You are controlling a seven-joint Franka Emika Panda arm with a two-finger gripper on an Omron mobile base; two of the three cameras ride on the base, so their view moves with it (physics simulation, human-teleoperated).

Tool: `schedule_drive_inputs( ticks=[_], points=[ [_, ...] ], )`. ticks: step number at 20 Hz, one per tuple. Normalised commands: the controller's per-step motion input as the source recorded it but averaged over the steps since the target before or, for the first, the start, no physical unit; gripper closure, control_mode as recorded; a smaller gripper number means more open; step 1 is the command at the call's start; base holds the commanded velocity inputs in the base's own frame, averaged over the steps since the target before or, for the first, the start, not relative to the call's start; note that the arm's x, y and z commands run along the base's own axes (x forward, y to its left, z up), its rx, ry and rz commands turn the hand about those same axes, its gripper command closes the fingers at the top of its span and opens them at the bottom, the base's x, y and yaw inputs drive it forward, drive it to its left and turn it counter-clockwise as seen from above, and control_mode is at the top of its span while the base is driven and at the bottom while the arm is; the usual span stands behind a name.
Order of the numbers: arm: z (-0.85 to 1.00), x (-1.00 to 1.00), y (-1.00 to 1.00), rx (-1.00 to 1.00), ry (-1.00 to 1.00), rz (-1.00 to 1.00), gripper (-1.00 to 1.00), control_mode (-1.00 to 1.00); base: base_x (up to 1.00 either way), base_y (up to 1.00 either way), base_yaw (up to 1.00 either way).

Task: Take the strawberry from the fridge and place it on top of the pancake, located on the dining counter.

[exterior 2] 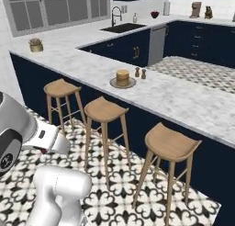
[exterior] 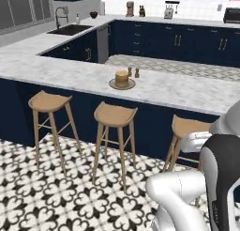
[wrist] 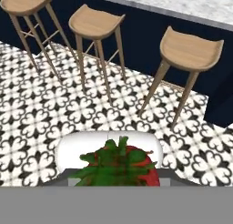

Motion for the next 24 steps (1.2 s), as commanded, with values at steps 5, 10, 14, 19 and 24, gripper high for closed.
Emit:
schedule_drive_inputs(
  ticks=[5, 10, 14, 19, 24],
  points=[
    [0.00, 0.00, 0.00, 0.00, 0.00, 0.00, 1.00, 1.00, 0.86, 1.00, -0.49],
    [0.00, 0.00, 0.00, 0.00, 0.00, 0.00, 1.00, 1.00, 0.65, 1.00, -0.43],
    [0.00, 0.00, 0.00, 0.00, 0.00, 0.00, 1.00, 1.00, 0.86, 1.00, -0.46],
    [0.00, 0.00, 0.00, 0.00, 0.00, 0.00, 1.00, 1.00, 0.96, 0.87, -0.49],
    [0.00, 0.00, 0.00, 0.00, 0.00, 0.00, 1.00, 1.00, 0.62, 0.67, -0.27]
  ],
)
